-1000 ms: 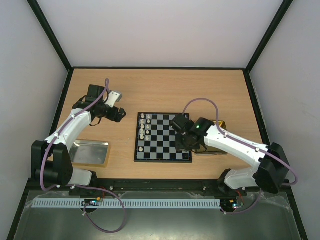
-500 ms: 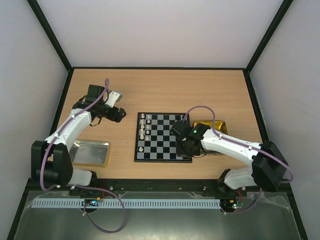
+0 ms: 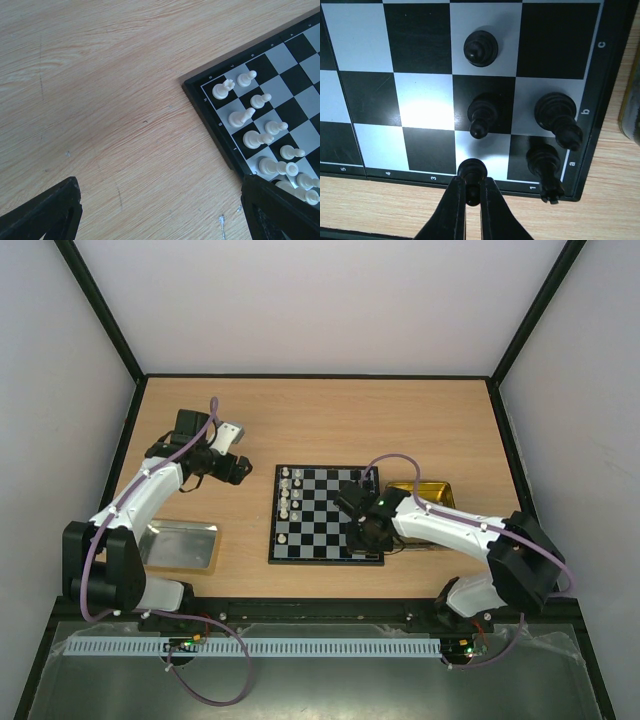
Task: Set up the chess pieces on the board
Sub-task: Place the chess piece on the chessboard, then pick up the chess piece from the storage box, then place the chess piece on the chessboard.
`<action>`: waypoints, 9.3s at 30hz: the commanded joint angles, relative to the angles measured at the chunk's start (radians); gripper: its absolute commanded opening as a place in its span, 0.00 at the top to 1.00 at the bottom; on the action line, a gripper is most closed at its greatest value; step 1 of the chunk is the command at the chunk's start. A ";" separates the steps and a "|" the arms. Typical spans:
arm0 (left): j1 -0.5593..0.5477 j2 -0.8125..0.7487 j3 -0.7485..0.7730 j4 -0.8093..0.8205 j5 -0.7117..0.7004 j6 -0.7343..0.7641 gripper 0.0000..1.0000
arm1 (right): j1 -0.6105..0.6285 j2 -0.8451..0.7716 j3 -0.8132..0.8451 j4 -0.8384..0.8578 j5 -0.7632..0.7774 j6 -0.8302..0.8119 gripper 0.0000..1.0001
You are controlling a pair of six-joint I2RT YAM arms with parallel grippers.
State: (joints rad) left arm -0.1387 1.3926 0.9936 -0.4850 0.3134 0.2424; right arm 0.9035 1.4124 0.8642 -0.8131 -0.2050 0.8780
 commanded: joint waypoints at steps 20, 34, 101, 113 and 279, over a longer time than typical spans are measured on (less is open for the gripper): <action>0.005 -0.031 -0.004 -0.011 0.003 0.000 0.13 | 0.008 0.031 -0.021 0.019 0.009 -0.015 0.94; 0.005 -0.027 -0.004 -0.011 0.003 -0.001 0.13 | 0.008 0.042 -0.014 0.021 0.005 -0.021 0.88; 0.004 -0.002 0.005 -0.007 0.002 0.002 0.13 | -0.525 0.129 0.062 0.042 0.072 -0.294 0.80; 0.004 -0.001 0.004 -0.004 0.004 0.003 0.13 | -0.525 0.129 0.034 0.050 0.089 -0.292 0.87; -0.001 -0.002 -0.012 0.010 -0.008 0.009 0.13 | -0.255 0.101 0.123 -0.030 -0.003 -0.203 0.86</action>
State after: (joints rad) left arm -0.1390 1.3895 0.9928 -0.4801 0.3092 0.2432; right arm 0.6422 1.5261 0.9569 -0.8078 -0.2119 0.6769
